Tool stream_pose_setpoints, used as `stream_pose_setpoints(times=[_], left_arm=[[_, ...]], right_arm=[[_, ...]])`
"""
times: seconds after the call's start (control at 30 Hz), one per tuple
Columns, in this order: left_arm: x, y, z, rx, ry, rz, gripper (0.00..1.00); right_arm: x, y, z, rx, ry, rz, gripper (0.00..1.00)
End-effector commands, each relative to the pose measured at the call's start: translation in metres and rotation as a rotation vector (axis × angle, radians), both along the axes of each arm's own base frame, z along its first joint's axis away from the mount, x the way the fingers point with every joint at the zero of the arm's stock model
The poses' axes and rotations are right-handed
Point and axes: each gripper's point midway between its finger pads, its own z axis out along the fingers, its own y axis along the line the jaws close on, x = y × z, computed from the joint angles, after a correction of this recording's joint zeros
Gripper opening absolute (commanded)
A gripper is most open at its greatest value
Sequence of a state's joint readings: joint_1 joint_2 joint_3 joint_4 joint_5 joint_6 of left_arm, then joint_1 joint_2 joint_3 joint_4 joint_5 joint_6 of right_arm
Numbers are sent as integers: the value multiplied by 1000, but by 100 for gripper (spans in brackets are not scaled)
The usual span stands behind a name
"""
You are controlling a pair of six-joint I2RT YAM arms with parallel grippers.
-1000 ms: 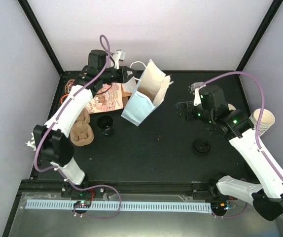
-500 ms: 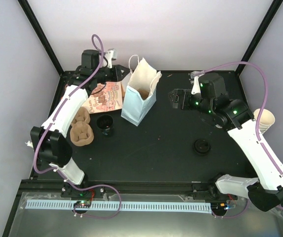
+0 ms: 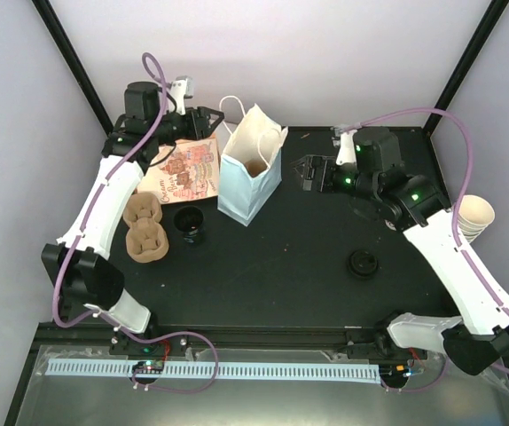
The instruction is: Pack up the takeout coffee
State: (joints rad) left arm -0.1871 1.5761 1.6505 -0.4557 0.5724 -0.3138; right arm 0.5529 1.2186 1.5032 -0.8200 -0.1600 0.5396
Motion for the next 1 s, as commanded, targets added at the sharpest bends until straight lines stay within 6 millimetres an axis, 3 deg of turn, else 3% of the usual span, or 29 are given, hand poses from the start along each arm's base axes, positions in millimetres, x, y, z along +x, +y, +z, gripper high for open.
stream_pose_setpoints(times=[0.0, 0.33, 0.63, 0.97], left_arm=[[-20, -2, 35, -12, -69, -45, 54], [-64, 0, 52, -39, -107, -83, 52], [-104, 10, 59, -30, -147, -72, 52], [-121, 15, 54, -11, -152, -66, 52]], right_arm=[[7, 16, 6, 80, 0, 42, 99], [40, 49, 6, 174, 25, 71, 82], [87, 83, 2, 351, 58, 31, 81], [115, 107, 11, 422, 25, 50, 80]])
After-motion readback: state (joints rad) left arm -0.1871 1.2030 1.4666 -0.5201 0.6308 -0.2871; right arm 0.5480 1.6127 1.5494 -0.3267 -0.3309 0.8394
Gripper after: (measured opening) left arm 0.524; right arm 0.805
